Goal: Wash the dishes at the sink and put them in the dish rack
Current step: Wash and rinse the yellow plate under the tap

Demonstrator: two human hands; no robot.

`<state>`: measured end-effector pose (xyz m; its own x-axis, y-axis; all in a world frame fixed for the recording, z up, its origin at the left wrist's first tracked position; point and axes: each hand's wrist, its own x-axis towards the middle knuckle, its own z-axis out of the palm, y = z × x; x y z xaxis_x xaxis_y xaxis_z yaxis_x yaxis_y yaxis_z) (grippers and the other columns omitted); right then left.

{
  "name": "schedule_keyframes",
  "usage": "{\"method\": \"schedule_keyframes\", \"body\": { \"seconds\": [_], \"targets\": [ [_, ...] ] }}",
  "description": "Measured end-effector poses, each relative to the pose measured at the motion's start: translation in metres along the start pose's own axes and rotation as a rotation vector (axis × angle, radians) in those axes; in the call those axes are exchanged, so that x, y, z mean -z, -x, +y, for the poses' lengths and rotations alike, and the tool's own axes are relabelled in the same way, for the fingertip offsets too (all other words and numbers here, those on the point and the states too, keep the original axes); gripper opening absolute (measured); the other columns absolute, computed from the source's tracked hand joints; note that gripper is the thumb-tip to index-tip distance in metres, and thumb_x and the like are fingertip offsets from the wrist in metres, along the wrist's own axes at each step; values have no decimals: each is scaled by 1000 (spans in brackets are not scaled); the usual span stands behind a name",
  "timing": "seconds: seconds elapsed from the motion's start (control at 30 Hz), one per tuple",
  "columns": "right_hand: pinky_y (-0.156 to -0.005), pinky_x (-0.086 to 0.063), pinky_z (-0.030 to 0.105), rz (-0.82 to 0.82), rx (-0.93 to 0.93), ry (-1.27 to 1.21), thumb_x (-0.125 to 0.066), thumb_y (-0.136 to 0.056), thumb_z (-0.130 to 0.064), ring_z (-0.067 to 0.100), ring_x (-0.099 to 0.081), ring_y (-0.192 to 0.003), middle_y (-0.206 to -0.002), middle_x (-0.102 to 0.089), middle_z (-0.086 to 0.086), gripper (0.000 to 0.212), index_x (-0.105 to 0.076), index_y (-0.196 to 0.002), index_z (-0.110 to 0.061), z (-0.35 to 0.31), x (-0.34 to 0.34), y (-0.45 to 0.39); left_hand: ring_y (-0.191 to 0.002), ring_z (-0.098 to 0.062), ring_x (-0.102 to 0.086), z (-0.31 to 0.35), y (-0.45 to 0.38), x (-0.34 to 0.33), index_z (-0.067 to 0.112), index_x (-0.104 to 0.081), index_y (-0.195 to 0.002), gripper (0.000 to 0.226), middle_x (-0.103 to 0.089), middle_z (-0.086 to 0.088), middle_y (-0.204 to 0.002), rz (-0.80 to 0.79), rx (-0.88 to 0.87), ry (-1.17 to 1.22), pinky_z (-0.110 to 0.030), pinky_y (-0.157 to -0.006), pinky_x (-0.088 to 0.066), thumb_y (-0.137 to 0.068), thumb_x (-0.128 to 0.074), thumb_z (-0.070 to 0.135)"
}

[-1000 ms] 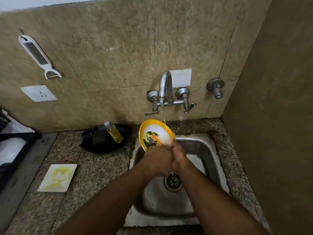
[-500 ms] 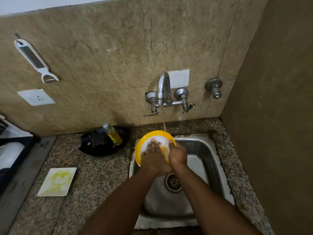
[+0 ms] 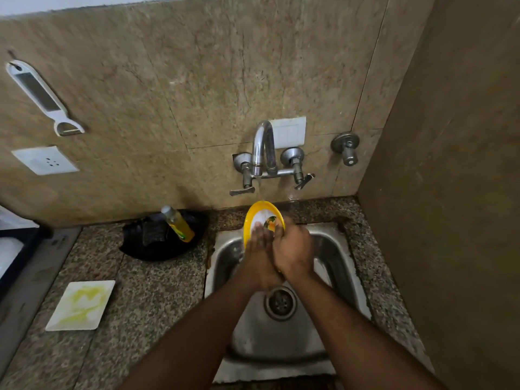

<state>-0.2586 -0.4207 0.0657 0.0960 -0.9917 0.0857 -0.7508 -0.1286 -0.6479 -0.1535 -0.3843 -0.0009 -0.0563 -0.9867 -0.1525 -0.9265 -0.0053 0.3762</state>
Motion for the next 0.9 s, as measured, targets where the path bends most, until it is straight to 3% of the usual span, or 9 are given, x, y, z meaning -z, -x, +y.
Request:
{"method": "schedule_keyframes", "body": {
  "seconds": [0.1, 0.2, 0.33, 0.5, 0.6, 0.7, 0.8, 0.87, 0.9],
  "targets": [
    [-75, -50, 40, 70, 43, -5, -43, -105, -34, 39, -68, -94, -104, -74, 18, 40, -57, -141, -25, -2, 3, 9, -153, -27, 34, -4, 6, 3, 32, 39, -152, 134, 34, -9, -167, 98, 67, -142, -54, -121, 8, -76, -67, 60],
    [-75, -50, 41, 127, 45, -45, -46, -105, -31, 41, -67, -95, -105, -73, 19, 37, -59, -139, -25, 4, 6, 3, -159, -27, 19, 5, 12, -12, 26, 24, -160, 120, 21, -6, -171, 91, 50, 94, -53, -127, 0, -86, -68, 42],
    [-75, -51, 45, 211, -79, -179, -47, -106, -34, 44, -66, -93, -101, -73, 21, 32, -66, -123, -17, 26, -4, -19, -157, -29, -26, 18, 32, -25, 11, -38, -159, 71, -34, -11, -166, 233, 3, 327, -51, -126, -25, -90, -55, 9],
    [-89, -56, 44, 229, -386, -707, -56, -105, -30, 37, -68, -99, -105, -73, 16, 30, -71, -114, -6, 47, -23, -33, -140, -5, -51, 2, 51, -21, 15, -73, -129, 35, -60, 0, -147, 588, 19, 548, -32, -115, -45, -97, -61, 11],
    [-90, -57, 40, 115, -462, -860, -56, -105, -31, 31, -69, -104, -110, -73, 13, 30, -70, -119, -7, 41, -39, -21, -124, 8, -60, -4, 47, -7, 14, -76, -122, 30, -60, 1, -148, 861, 214, 671, -38, -98, -59, -92, -72, 14],
    [-95, -57, 55, 42, -568, -1037, -58, -104, -36, 29, -70, -109, -119, -73, 9, 33, -66, -130, -17, 41, -54, -12, -102, 25, -56, -7, 38, 8, 7, -71, -129, 51, -40, -7, -163, 1017, 324, 767, -37, -77, -62, -81, -76, -9],
    [-99, -55, 58, -9, -632, -1204, -59, -104, -31, 30, -69, -112, -125, -71, 9, 32, -62, -134, -20, 38, -59, -11, -120, 16, -57, -13, 30, 18, 8, -60, -143, 71, -44, 7, -157, 978, 470, 866, -33, -84, -61, -77, -79, -10],
    [-98, -56, 55, -105, -648, -1294, -57, -105, -28, 30, -71, -107, -120, -73, 9, 20, -67, -122, -22, 34, -52, -7, -103, 6, -70, -20, 21, 19, 10, -68, -134, 58, -68, 4, -129, 797, 565, 1056, -46, -93, -60, -78, -83, 5],
    [-96, -56, 55, -166, -643, -1328, -57, -105, -25, 32, -71, -106, -118, -74, 10, 16, -67, -117, -23, 33, -51, -6, -100, -9, -75, -25, 18, 18, 12, -72, -125, 50, -75, -2, -119, 713, 596, 1207, -54, -94, -59, -77, -83, 15]
  ]
}}
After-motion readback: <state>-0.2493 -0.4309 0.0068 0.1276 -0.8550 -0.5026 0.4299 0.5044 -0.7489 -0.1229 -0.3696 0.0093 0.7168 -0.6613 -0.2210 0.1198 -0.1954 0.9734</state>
